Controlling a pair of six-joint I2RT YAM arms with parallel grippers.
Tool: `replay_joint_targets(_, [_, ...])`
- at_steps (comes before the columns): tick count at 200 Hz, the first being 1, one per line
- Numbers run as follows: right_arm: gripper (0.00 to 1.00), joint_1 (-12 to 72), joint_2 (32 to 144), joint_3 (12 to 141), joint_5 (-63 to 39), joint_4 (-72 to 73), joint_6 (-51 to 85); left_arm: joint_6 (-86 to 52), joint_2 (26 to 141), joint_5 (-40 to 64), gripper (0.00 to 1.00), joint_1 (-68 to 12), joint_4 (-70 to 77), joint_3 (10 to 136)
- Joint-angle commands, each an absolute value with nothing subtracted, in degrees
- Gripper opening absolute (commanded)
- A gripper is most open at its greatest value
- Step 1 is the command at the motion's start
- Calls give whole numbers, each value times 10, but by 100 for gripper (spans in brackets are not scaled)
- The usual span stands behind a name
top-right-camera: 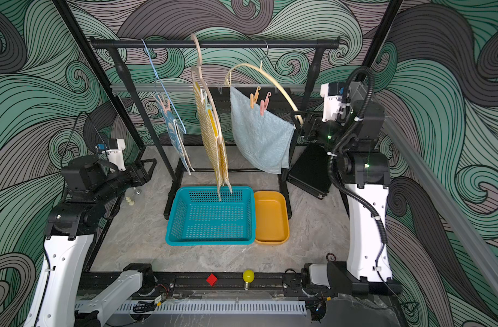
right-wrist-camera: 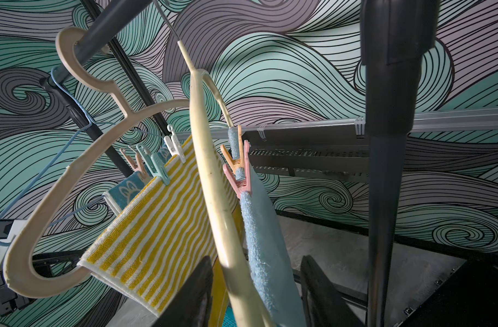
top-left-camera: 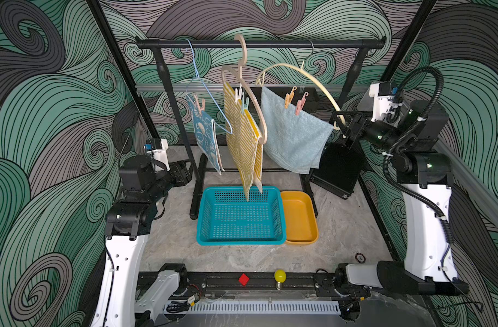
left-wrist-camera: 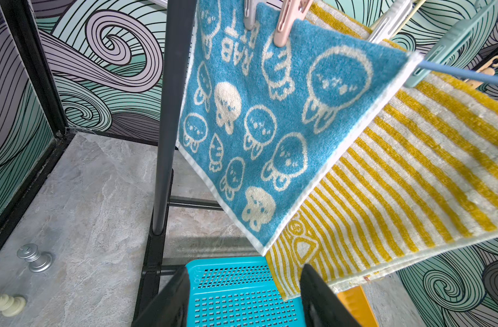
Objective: Remove the clothespins securing towels to the hanger
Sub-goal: Pick up the hanger from the clothesline.
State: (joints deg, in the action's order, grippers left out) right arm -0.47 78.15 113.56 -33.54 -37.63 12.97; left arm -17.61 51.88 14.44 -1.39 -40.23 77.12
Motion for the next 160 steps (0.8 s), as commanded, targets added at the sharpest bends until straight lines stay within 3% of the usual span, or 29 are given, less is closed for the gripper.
replay_joint_targets(1, [48, -1, 785, 1142, -353, -382, 122, -166, 512, 148, 61, -18, -414, 782])
replay_joint_targets(74, [0, 4, 777, 1146, -344, -356, 125, -164, 505, 138, 60, -18, -413, 780])
replay_joint_targets(160, [0, 7, 727, 1129, -307, -254, 154, -161, 489, 131, 60, -18, -417, 781])
